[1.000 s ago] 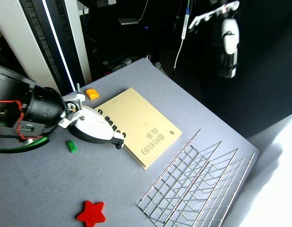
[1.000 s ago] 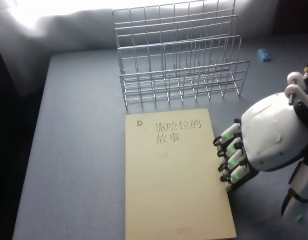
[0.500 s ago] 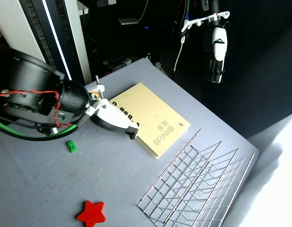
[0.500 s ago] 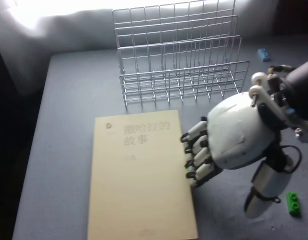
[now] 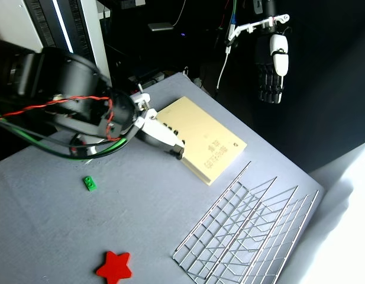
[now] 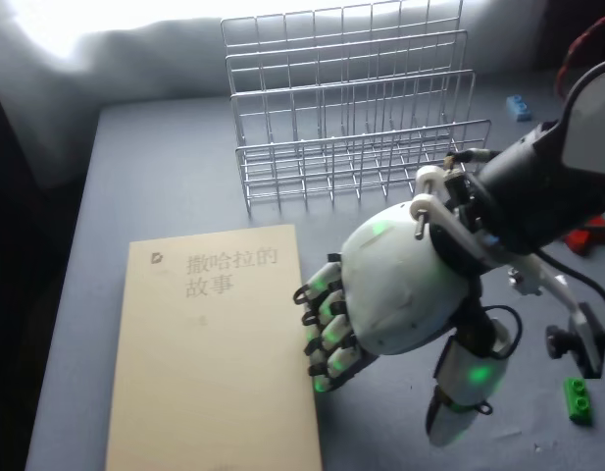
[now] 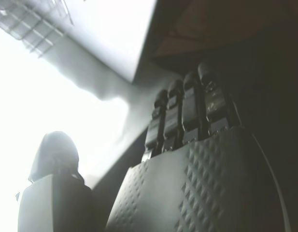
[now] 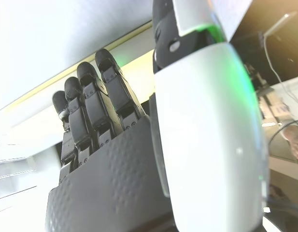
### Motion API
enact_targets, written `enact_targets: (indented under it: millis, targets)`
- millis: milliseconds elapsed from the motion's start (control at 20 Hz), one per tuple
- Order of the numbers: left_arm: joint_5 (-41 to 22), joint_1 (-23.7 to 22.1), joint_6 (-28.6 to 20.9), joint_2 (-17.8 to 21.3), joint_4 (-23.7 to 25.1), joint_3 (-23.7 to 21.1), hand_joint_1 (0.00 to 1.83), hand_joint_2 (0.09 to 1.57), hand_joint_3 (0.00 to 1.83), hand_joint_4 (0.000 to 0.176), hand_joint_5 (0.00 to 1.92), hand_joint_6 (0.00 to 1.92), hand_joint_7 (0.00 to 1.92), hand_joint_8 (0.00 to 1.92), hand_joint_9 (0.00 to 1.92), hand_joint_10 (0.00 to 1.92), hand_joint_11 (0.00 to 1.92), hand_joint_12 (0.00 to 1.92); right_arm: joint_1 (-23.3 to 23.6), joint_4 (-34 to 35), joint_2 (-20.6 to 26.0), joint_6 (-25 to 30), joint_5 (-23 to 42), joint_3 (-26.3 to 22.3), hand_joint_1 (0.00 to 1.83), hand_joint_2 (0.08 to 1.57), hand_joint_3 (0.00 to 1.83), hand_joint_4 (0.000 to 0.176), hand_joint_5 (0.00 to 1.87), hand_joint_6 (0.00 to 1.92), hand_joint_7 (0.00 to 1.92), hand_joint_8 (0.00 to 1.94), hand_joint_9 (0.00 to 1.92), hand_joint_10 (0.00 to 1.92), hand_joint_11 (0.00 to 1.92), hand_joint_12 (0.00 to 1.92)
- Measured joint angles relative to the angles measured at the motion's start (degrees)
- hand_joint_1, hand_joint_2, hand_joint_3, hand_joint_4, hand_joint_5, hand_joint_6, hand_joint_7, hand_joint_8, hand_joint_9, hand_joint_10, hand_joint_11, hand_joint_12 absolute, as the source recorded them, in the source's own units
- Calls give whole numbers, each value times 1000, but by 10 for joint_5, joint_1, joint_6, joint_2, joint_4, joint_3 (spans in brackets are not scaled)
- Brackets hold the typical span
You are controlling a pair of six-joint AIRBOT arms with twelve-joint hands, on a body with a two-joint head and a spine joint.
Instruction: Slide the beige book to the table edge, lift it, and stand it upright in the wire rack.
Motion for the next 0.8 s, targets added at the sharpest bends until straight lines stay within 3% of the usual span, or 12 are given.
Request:
enact_targets:
  millis: [50, 150, 300, 450, 500, 800]
  targets:
    - [9, 0, -5, -4, 0, 6, 578, 931, 0, 0, 90, 4, 118, 4, 93, 5, 0, 328, 0, 0, -7, 1, -5, 2, 180, 1082, 0, 0, 254, 4, 258, 3, 242, 4, 0, 681]
    - [30, -5, -7, -8, 12, 17, 631, 940, 1, 0, 40, 1, 50, 2, 26, 2, 0, 175, 0, 0, -13, 13, -10, 5, 175, 1088, 2, 0, 258, 3, 261, 3, 237, 1, 0, 667]
    - [76, -31, -76, -22, 118, 42, 712, 919, 0, 0, 20, 7, 17, 1, 0, 0, 0, 77, 3, -3, -23, 26, -12, 5, 202, 1088, 0, 0, 261, 1, 259, 1, 240, 1, 0, 673]
    - [94, -37, -160, -43, 244, 52, 617, 959, 10, 0, 3, 0, 0, 0, 0, 0, 2, 7, 9, -1, -36, 39, -8, 5, 221, 1083, 0, 0, 240, 4, 237, 2, 221, 2, 0, 625]
    - [99, -37, -170, -47, 264, 53, 619, 957, 7, 0, 0, 0, 0, 0, 0, 0, 0, 1, 11, -1, -39, 40, -7, 5, 214, 1084, 0, 0, 245, 4, 247, 4, 228, 4, 0, 641]
    - [118, -37, -175, -47, 286, 34, 547, 938, 0, 0, 0, 0, 0, 0, 0, 0, 8, 3, 17, -3, -50, 72, 0, -2, 234, 1077, 0, 0, 268, 3, 269, 2, 248, 3, 0, 692]
